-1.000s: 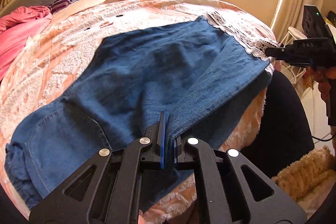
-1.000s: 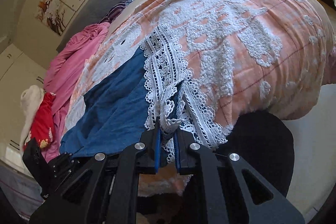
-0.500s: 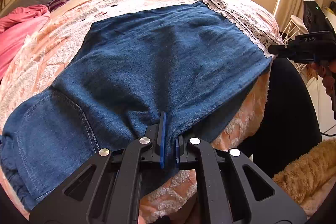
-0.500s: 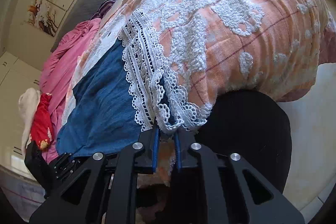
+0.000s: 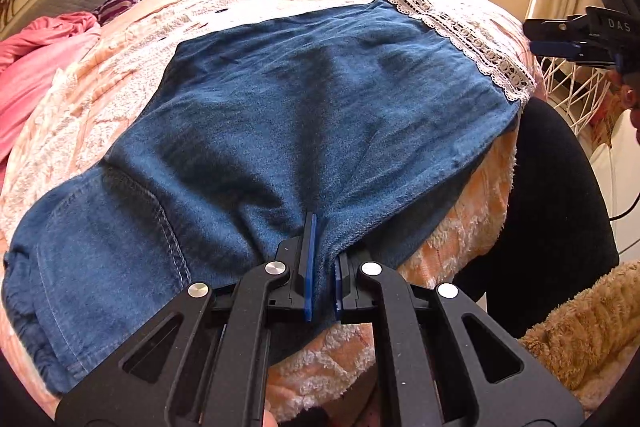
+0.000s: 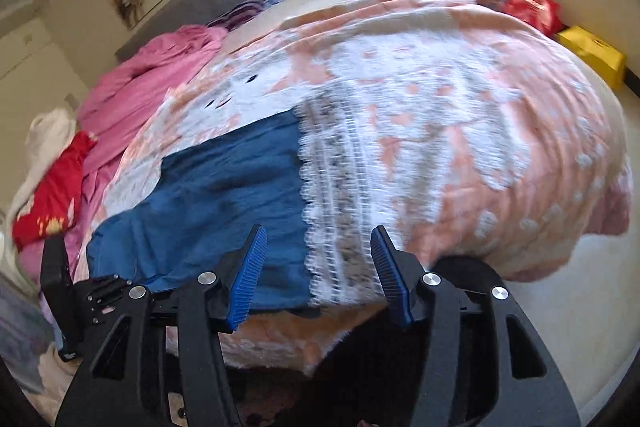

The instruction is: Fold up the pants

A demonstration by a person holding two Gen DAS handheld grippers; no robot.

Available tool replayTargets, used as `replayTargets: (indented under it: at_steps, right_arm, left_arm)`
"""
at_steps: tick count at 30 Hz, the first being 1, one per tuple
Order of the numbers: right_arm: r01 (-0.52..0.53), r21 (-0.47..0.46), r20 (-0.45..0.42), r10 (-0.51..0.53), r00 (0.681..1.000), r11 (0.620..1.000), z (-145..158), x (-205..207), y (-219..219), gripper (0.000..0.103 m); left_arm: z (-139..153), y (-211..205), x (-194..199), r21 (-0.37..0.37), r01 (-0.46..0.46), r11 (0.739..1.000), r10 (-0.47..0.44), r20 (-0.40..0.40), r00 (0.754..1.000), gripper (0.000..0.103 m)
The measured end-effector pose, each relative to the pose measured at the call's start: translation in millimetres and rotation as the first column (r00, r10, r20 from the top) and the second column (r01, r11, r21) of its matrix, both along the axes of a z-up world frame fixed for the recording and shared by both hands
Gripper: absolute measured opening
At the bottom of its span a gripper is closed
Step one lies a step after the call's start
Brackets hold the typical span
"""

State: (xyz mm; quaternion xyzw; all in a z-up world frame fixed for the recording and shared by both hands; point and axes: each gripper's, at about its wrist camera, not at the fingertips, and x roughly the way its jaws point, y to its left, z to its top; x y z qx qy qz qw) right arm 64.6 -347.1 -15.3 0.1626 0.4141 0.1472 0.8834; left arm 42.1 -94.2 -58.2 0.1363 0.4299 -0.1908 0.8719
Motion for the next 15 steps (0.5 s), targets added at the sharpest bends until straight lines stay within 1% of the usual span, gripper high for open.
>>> replayTargets:
  at_steps: [1,3,6,8,9,10,11,13,14,15]
  right_arm:
    - [-0.021,-0.011,-0.005,0.021,1.0,1.0,-4,4,7,0.054]
    - [-0.065,-0.027,-0.054,0.064,0.997,0.998,-17,12,15,0.054]
    - [-0.074,-0.031,-0.14,0.069,0.988,0.997,-46,17,18,0.053]
    - [-0.071,-0.021,-0.12,0.068,0.99,0.997,-50,13,19,0.053]
    - [-0.087,-0.045,-0.118,0.081,0.99,0.995,-49,11,22,0.053]
    - [-0.104,-0.068,-0.118,0.096,0.988,0.992,-49,10,25,0.053]
    - [-0.111,-0.075,-0.119,0.102,0.988,0.991,-47,9,25,0.053]
    - [-0.109,-0.029,-0.101,0.105,0.989,0.994,-39,6,20,0.053]
    - [-0.104,0.004,-0.072,0.104,0.992,0.995,-32,5,15,0.053]
    - [-0.1,0.017,-0.051,0.101,0.994,0.995,-26,5,11,0.053]
  left_arm:
    - [0,1,-1,-0.007,-0.006,1.0,0.006,-0.005,1.0,0.003]
    - [-1,3,-2,-0.019,-0.018,1.0,0.018,-0.01,1.0,0.003]
    - [-1,6,-7,-0.032,-0.022,0.999,0.021,-0.023,1.0,0.006]
    - [0,9,-10,-0.043,-0.027,0.999,0.025,-0.043,0.999,0.012]
    - [2,10,-11,-0.045,-0.035,0.998,0.032,-0.052,0.998,0.013]
    - [5,12,-13,-0.049,-0.042,0.998,0.039,-0.058,0.998,0.018]
    - [9,14,-16,-0.064,-0.048,0.997,0.044,-0.066,0.997,0.03]
    - [21,21,-20,-0.094,-0.071,0.993,0.065,-0.061,0.996,0.046]
    - [26,24,-21,-0.101,-0.078,0.992,0.073,-0.056,0.996,0.046]
    - [32,29,-21,-0.11,-0.088,0.99,0.083,-0.051,0.995,0.046]
